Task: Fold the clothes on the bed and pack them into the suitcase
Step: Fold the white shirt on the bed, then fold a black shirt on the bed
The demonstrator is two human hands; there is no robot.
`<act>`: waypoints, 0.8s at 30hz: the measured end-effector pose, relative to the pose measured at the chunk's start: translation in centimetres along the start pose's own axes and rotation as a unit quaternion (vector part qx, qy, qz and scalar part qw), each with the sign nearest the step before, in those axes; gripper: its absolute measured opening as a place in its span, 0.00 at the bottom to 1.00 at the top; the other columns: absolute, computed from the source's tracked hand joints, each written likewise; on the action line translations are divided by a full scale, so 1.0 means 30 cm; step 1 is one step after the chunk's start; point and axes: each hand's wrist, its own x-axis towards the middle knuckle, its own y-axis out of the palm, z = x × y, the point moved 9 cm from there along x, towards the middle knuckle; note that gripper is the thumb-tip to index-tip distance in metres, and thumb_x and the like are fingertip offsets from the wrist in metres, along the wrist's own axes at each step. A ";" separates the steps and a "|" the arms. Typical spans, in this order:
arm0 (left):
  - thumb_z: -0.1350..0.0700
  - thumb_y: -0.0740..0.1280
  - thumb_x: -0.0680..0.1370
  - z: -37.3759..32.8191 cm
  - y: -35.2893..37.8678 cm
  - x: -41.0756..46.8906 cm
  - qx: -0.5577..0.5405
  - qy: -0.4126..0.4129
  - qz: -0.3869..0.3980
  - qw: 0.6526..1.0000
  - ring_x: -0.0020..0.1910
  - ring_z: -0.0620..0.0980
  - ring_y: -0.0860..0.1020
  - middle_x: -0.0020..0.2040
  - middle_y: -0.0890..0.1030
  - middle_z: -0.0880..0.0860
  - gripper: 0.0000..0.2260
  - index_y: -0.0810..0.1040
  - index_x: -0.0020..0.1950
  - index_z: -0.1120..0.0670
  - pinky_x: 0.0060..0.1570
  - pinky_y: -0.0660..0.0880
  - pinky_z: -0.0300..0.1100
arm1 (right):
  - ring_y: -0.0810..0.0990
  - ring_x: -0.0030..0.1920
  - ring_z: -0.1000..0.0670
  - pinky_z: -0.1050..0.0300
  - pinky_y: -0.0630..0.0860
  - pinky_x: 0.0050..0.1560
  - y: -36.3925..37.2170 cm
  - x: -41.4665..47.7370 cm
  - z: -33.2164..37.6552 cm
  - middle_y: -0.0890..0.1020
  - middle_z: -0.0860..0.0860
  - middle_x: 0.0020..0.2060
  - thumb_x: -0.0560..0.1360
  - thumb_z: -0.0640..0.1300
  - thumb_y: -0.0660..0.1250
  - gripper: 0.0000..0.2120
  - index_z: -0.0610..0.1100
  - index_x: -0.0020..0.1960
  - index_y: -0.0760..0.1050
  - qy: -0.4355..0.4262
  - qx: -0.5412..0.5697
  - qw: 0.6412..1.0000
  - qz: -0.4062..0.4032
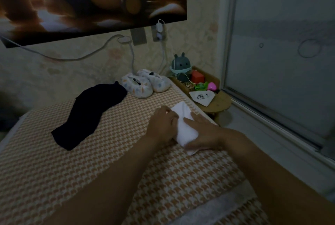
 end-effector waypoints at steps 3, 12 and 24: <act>0.48 0.49 0.82 -0.014 0.081 0.063 -0.027 0.021 0.083 0.996 0.71 0.56 0.66 0.72 0.68 0.57 0.23 0.69 0.72 0.56 0.71 0.60 0.48 | 0.45 0.78 0.50 0.53 0.45 0.75 -0.014 0.024 -0.006 0.45 0.52 0.79 0.80 0.59 0.57 0.34 0.51 0.79 0.47 0.015 0.106 0.991 -0.082; 0.49 0.44 0.84 0.032 0.263 0.127 -0.072 -0.023 0.278 0.958 0.77 0.54 0.47 0.77 0.53 0.61 0.25 0.54 0.76 0.64 0.73 0.40 0.37 | 0.53 0.76 0.41 0.46 0.51 0.75 0.030 0.028 -0.041 0.49 0.47 0.78 0.81 0.61 0.49 0.31 0.51 0.79 0.46 0.105 0.048 0.976 -0.182; 0.45 0.56 0.81 0.472 -0.219 -0.185 -0.018 -0.133 0.066 0.989 0.70 0.56 0.65 0.72 0.65 0.56 0.24 0.62 0.76 0.50 0.68 0.65 0.50 | 0.65 0.71 0.47 0.49 0.61 0.73 0.060 0.173 0.487 0.65 0.48 0.73 0.80 0.59 0.55 0.28 0.48 0.76 0.61 -0.058 0.026 0.985 -0.158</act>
